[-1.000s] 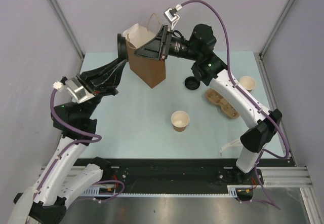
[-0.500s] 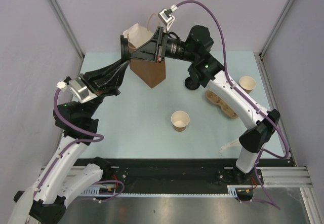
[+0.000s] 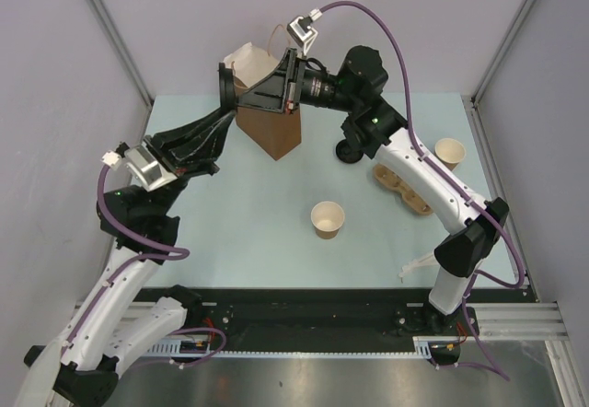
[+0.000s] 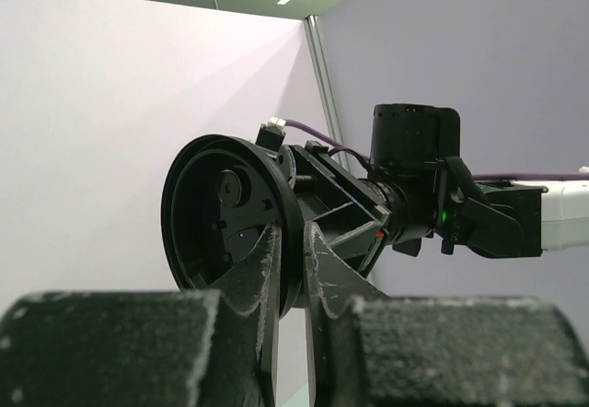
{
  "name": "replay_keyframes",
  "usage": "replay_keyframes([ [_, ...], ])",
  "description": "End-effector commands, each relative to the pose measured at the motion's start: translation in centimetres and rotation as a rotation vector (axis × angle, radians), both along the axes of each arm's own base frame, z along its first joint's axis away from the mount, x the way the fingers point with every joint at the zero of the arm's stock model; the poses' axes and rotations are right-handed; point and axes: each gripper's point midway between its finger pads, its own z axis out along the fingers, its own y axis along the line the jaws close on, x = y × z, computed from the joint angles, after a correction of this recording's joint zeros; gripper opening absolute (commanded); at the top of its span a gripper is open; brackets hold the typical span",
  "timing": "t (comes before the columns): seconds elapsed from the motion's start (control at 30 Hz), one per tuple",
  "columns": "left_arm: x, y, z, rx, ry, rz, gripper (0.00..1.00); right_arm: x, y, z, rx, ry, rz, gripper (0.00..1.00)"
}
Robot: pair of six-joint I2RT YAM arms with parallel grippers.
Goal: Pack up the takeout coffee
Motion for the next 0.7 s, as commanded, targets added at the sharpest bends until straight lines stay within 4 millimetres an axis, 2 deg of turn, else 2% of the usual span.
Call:
replay_keyframes([
  [0.0, -1.2, 0.1, 1.1, -0.006, -0.065, -0.005, 0.00, -1.0, 0.2, 0.7, 0.026, -0.019, 0.032, 0.34],
  [0.23, -1.8, -0.1, 1.9, 0.004, -0.113, -0.015, 0.00, -1.3, 0.3, 1.4, 0.048, -0.033, 0.043, 0.35],
  [0.43, -1.6, -0.4, 1.2, 0.018, -0.102, -0.024, 0.00, -2.5, -0.1, 3.0, 0.088, -0.074, 0.071, 0.31],
  [0.47, -1.6, -0.5, 1.0, 0.018, -0.099, -0.027, 0.00, -2.6, -0.1, 3.1, 0.090, -0.077, 0.074, 0.27],
  [0.5, -1.6, -0.6, 0.9, 0.021, -0.095, -0.031, 0.00, -2.7, -0.1, 3.1, 0.091, -0.075, 0.076, 0.19],
  [0.6, -1.5, -0.6, 0.7, 0.019, -0.086, -0.032, 0.00, -2.9, -0.2, 3.2, 0.089, -0.071, 0.085, 0.16],
  [0.67, -1.5, -0.7, 0.7, 0.025, -0.086, -0.031, 0.00, -2.9, -0.3, 3.2, 0.090, -0.075, 0.088, 0.09],
])
